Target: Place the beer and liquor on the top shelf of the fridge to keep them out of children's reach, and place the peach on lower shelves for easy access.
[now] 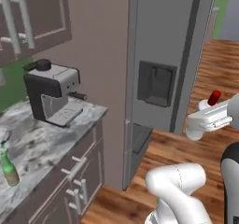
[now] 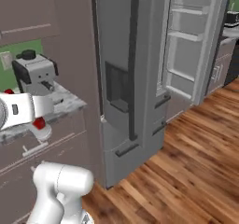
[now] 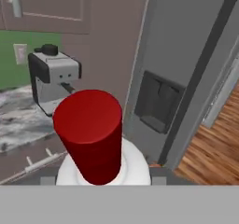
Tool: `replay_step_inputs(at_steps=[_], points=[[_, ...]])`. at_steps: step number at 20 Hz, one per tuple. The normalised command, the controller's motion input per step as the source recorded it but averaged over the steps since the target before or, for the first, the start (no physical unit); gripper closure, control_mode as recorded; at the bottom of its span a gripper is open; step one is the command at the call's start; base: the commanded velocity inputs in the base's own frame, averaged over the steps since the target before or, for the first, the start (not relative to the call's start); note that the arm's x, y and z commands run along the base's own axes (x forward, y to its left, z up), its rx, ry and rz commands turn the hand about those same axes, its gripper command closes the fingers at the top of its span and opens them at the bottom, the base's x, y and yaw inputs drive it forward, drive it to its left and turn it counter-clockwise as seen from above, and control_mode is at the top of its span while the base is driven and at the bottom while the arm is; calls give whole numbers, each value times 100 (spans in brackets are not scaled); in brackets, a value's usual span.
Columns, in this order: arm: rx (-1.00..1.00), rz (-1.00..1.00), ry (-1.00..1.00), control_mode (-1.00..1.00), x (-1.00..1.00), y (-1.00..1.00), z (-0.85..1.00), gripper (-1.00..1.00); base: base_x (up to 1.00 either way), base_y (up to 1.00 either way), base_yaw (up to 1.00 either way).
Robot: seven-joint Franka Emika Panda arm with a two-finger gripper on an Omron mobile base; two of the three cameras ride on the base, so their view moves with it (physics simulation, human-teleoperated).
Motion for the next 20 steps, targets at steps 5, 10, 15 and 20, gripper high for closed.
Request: replay_step_inputs(at_steps=[5,10,15,20], points=[[0,0,0,100,0,0,0,100,21,-89,-59],[0,0,0,100,0,0,0,100,32,-93,-56],[0,0,0,100,0,0,0,100,41,-85,-52],[0,0,0,100,0,0,0,100,55,-44,-27]])
